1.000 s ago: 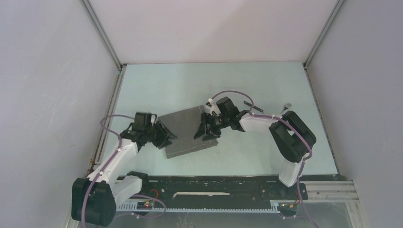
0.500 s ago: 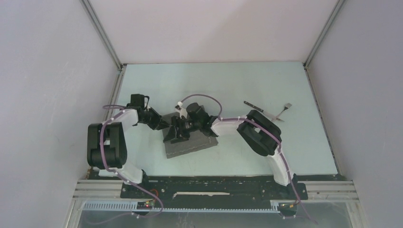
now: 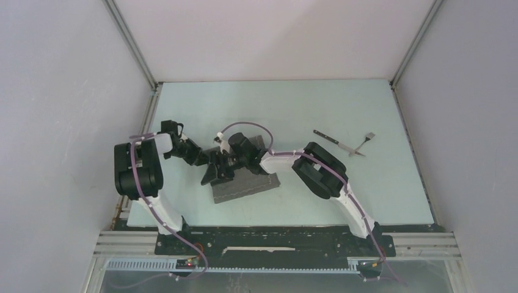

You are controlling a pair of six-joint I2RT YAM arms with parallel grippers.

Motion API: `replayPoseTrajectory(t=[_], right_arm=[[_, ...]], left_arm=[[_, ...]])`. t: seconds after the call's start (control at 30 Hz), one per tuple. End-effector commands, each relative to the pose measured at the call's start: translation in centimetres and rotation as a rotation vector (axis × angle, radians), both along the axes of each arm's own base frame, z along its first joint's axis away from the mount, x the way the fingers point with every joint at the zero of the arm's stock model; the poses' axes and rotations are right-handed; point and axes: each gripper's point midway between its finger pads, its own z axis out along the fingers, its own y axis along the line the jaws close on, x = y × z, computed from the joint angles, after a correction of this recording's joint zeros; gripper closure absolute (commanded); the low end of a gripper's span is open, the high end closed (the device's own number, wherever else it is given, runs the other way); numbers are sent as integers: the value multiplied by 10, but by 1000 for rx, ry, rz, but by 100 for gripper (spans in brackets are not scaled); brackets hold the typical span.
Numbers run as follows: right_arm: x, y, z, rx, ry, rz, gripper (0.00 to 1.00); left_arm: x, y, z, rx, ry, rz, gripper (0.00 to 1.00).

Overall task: Fold the napkin into a case and place the utensils inside
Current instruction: Smooth out the square-folded napkin at the center of the board.

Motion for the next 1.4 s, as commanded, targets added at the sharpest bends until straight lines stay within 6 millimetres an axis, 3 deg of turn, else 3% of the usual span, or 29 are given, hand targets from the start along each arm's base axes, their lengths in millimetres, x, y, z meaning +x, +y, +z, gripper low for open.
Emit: replayPoseTrajectory(t=[0.0,0.13,0.33,0.5,0.87,0.93,1.07,1.2,1.27,1.37], right_arm=[[-18,6,-10,11,19,46,28],[-33,1,-22,-4,47,79,28],[-59,-23,-31,-28,82,101,29],[-86,-32,-26,-37,79,140,29],[-94,-44,-28,-40,85,123,29],[-95,-46,-17,-26,70,138,30],[-73,-55,35,32,-37,93,26],[-17,-73,56,64,-69,-28,22],[24,-90,54,56,-60,-114,1],[82,-109,56,60,-66,-239,0]], left_arm=[[-2,8,-10,38,23,-13,76],[-8,15,-16,61,42,0,76],[-9,18,-17,78,49,3,75],[-7,18,-17,79,44,5,74],[-1,20,-14,89,32,2,71],[6,22,1,116,-20,-9,65],[24,18,56,112,-190,-50,55],[29,16,98,147,-283,-64,50],[24,9,108,146,-301,-78,49],[3,-12,102,150,-294,-122,48]])
